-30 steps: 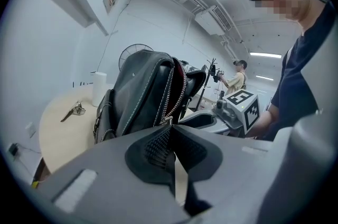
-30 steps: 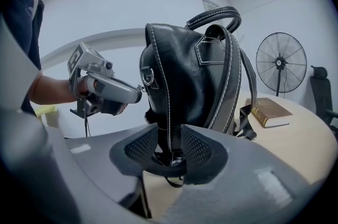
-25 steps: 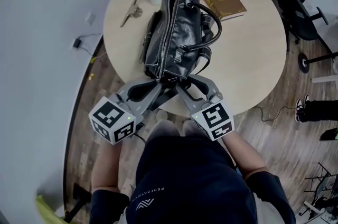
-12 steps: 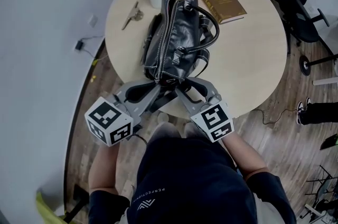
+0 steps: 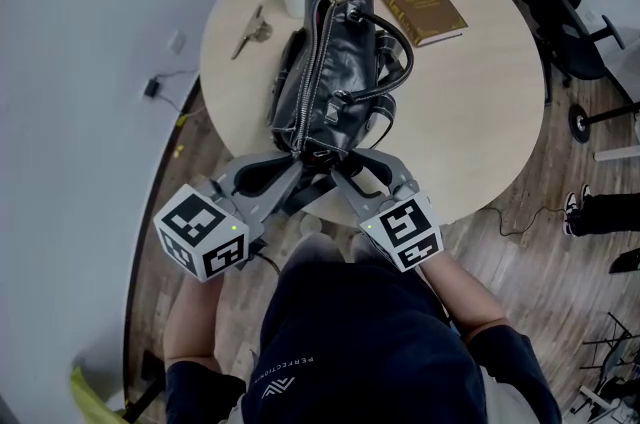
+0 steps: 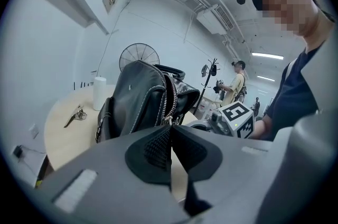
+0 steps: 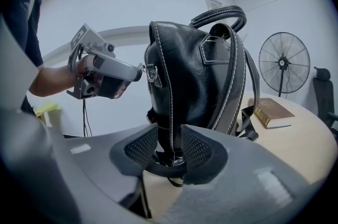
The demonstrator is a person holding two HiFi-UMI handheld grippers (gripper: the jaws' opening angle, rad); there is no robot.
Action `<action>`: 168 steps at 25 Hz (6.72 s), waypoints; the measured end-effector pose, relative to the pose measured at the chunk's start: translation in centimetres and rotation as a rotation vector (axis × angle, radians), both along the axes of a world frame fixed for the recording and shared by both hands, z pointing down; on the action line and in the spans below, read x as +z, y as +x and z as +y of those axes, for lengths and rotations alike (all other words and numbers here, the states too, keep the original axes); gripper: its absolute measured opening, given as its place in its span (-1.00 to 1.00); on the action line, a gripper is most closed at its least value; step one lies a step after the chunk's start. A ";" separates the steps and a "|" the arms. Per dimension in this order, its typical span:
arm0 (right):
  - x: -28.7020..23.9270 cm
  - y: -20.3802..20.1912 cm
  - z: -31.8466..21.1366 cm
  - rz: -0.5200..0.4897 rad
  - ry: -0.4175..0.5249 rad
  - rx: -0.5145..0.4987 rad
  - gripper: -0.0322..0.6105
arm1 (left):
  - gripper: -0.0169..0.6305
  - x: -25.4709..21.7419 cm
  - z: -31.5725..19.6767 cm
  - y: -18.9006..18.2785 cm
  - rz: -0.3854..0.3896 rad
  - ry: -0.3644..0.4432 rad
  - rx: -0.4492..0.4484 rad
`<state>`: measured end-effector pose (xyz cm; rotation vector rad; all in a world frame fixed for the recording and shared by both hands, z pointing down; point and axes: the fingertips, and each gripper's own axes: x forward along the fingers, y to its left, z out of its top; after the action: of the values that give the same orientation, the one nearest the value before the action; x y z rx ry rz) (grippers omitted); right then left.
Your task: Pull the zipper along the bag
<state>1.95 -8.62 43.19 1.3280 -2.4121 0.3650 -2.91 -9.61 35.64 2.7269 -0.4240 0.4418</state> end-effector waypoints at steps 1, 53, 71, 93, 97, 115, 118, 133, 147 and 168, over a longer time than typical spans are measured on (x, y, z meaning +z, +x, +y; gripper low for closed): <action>0.0 0.0 0.0 0.001 0.001 0.000 -0.47 | -0.88 -0.1 0.0 0.0 0.001 -0.002 0.001; -5.1 -0.5 1.6 -0.064 0.062 -0.021 -0.47 | -0.87 -5.8 -2.0 1.3 -0.271 -0.098 0.181; -12.4 1.3 0.6 -0.155 0.141 -0.027 -0.47 | -0.87 -7.0 -3.1 1.7 -0.469 0.014 0.286; -14.7 1.4 -1.0 -0.139 0.164 -0.065 -0.49 | -0.86 -8.1 -5.5 2.7 -0.568 -0.007 0.408; -15.1 1.3 -1.3 -0.147 0.166 -0.070 -0.47 | -0.86 -8.2 -5.8 3.2 -0.557 -0.017 0.424; -15.6 0.1 -2.3 -0.139 0.156 -0.092 -0.45 | -0.87 -7.3 -4.8 3.3 -0.542 -0.087 0.485; -15.4 0.0 -2.4 -0.171 0.125 -0.098 -0.45 | -0.87 -7.3 -4.5 3.3 -0.552 -0.099 0.501; -14.5 -0.3 -2.1 -0.253 0.008 -0.136 -0.49 | -0.87 -7.1 -4.2 3.7 -0.593 -0.104 0.555; -14.4 -0.5 -2.0 -0.252 -0.009 -0.151 -0.51 | -0.86 -7.3 -5.0 4.3 -0.598 -0.159 0.565; -14.8 -0.5 -2.0 -0.119 0.057 -0.161 -0.48 | -0.87 -7.2 -4.4 3.6 -0.560 -0.162 0.530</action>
<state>1.47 -10.63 28.39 1.1542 -2.6251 0.3428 0.73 -13.96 28.44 2.4941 0.2165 1.3251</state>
